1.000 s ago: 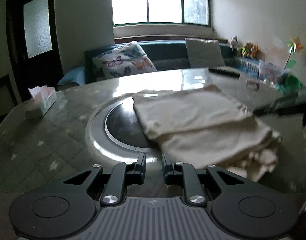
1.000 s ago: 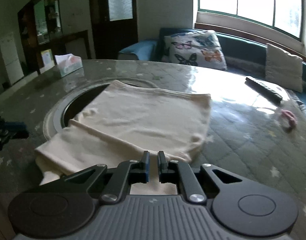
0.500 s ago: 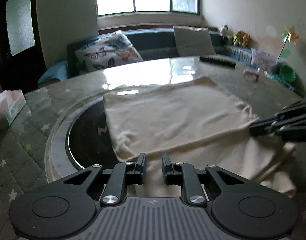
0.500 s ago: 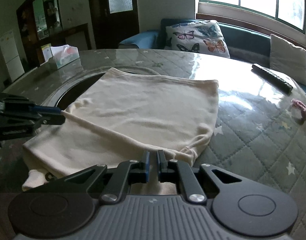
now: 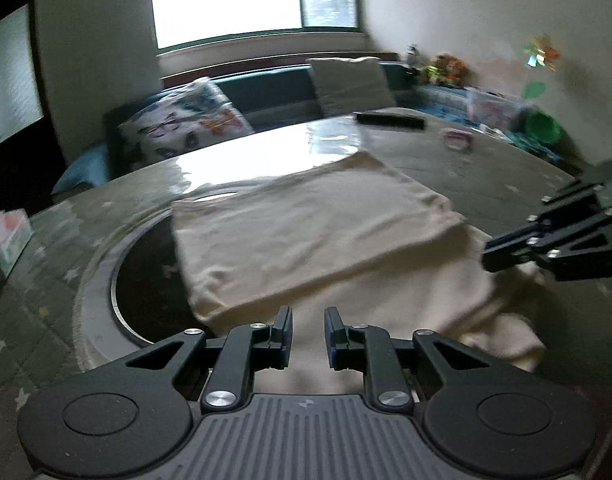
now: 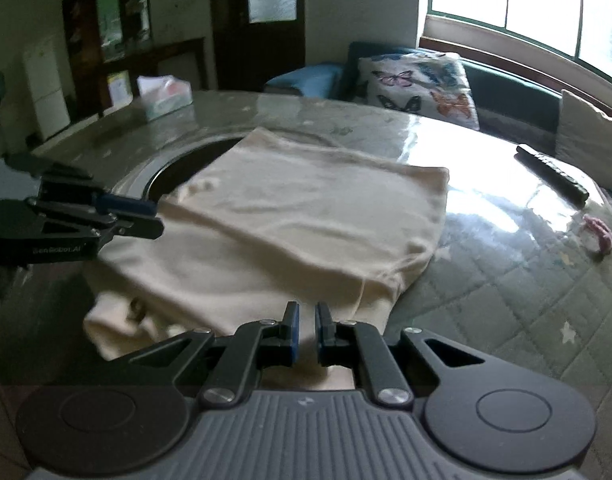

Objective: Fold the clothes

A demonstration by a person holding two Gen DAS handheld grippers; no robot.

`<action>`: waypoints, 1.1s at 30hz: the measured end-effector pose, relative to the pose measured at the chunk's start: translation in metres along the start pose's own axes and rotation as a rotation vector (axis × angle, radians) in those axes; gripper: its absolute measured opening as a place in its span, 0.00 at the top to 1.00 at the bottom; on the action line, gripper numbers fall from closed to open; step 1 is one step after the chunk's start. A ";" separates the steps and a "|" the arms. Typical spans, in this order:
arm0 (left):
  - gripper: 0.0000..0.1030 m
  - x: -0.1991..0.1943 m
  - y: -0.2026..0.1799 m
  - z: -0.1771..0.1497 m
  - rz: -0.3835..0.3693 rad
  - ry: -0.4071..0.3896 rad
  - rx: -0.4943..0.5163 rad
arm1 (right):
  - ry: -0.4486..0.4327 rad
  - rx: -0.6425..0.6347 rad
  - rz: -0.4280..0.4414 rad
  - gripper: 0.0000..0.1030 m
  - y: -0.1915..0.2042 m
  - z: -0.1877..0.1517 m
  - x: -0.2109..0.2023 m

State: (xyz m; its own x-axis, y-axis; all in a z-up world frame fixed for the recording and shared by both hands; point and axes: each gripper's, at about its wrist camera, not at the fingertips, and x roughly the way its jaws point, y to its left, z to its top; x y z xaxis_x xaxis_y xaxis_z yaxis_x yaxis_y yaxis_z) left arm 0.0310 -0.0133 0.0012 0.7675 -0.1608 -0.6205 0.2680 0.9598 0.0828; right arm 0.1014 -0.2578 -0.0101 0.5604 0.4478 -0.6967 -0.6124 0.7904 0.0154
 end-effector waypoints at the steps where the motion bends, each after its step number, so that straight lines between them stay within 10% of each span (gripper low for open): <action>1: 0.81 -0.001 -0.003 -0.002 -0.005 0.004 0.011 | 0.006 -0.004 -0.001 0.93 0.001 -0.003 -0.001; 29: 0.54 -0.032 -0.052 -0.049 -0.060 -0.041 0.362 | 0.020 -0.086 0.002 0.87 0.008 -0.015 -0.028; 33: 0.83 -0.028 -0.050 -0.043 -0.081 -0.063 0.352 | 0.014 -0.147 0.002 0.70 0.015 -0.019 -0.038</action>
State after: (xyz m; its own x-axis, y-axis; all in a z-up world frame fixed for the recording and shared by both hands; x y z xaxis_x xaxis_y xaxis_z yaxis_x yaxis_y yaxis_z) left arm -0.0288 -0.0465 -0.0196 0.7668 -0.2573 -0.5880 0.5051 0.8071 0.3056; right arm 0.0608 -0.2710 0.0029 0.5517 0.4424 -0.7071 -0.6891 0.7193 -0.0877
